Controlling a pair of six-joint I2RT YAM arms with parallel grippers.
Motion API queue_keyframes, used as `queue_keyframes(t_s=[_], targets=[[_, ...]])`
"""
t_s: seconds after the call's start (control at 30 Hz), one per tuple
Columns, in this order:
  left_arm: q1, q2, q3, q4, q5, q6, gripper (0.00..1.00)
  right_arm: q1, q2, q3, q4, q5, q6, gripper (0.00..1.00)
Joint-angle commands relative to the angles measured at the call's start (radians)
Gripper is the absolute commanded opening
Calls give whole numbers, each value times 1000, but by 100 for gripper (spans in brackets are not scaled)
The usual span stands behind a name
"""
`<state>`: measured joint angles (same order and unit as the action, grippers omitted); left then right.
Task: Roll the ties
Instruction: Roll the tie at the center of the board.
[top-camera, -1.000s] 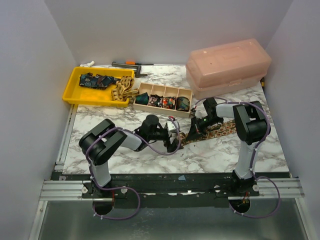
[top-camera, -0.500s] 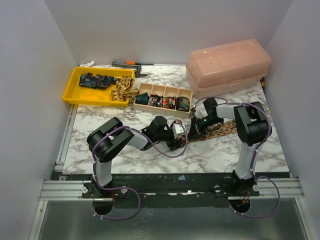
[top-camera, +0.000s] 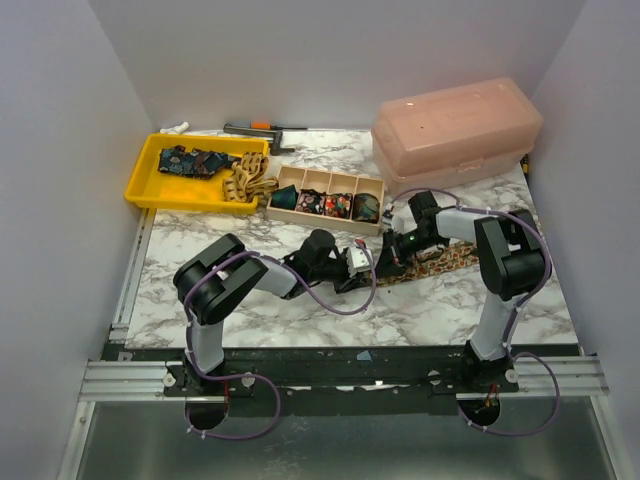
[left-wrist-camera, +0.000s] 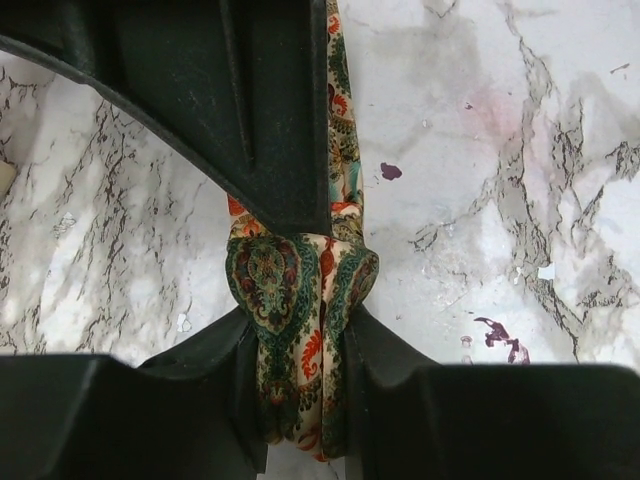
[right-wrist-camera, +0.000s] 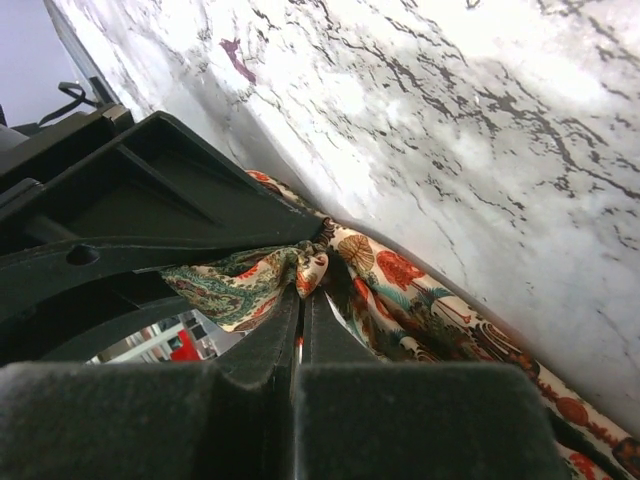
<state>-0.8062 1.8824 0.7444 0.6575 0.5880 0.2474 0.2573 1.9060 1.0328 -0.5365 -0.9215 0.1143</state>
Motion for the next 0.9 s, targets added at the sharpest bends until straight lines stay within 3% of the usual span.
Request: queue_keyframes(t_s=[0.0, 0.1, 0.27, 0.47, 0.63, 0.87], targets=[[-4, 17, -23, -62, 34, -26, 31, 13, -15, 8, 40, -40, 16, 0], [12, 4, -59, 10, 35, -69, 52, 13, 51, 8, 14, 67, -30, 0], [57, -56, -147, 192, 32, -147, 64, 13, 140, 2, 8, 157, -48, 0], [62, -74, -171, 246, 68, -115, 61, 13, 145, 10, 7, 168, -42, 0], [57, -84, -152, 272, 90, -161, 45, 13, 140, 1, 6, 160, -46, 0], [14, -54, -63, 234, 66, -191, 42, 13, 146, 9, 10, 114, -40, 0]])
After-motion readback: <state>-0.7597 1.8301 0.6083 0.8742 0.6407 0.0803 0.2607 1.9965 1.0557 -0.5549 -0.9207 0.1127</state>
